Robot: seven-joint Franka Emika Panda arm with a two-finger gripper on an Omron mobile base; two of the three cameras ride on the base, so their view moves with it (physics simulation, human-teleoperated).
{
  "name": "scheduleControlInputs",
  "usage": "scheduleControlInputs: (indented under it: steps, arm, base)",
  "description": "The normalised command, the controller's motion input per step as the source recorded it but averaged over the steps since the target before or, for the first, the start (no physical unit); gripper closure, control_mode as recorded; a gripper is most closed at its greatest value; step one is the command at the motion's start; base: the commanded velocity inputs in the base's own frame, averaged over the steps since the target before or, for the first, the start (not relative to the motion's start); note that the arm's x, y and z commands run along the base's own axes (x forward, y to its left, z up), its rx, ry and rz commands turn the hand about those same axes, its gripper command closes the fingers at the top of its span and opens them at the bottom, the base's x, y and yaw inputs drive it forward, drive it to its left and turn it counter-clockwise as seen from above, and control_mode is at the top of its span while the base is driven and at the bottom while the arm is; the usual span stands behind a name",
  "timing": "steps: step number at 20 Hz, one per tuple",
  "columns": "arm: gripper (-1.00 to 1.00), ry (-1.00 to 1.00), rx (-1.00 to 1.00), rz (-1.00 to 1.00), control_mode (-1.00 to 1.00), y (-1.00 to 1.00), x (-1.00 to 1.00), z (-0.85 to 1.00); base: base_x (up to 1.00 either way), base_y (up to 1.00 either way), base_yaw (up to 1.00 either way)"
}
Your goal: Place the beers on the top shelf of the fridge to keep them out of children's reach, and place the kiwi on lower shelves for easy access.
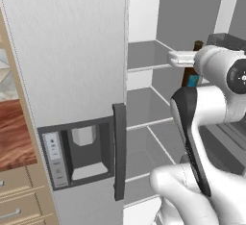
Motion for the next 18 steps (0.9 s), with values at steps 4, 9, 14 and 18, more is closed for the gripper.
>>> scheduleControlInputs:
  steps: [4, 9, 14, 18]
  arm:
    - [1.0, 0.0, 0.0, -0.07, -1.0, -0.05, 0.15, 0.35]
    - [1.0, 0.0, 0.0, 0.0, -1.0, -0.13, 0.21, 0.1]
    - [1.0, 0.0, 0.0, 0.0, -1.0, -0.05, 0.42, 0.0]
    - [1.0, 0.0, 0.0, 0.0, -1.0, -0.02, 0.42, 0.0]
  base:
    - [0.0, 0.0, 0.0]
    - [0.0, 0.0, 0.0]
    - [0.0, 0.0, 0.0]
    - [0.0, 0.0, 0.0]
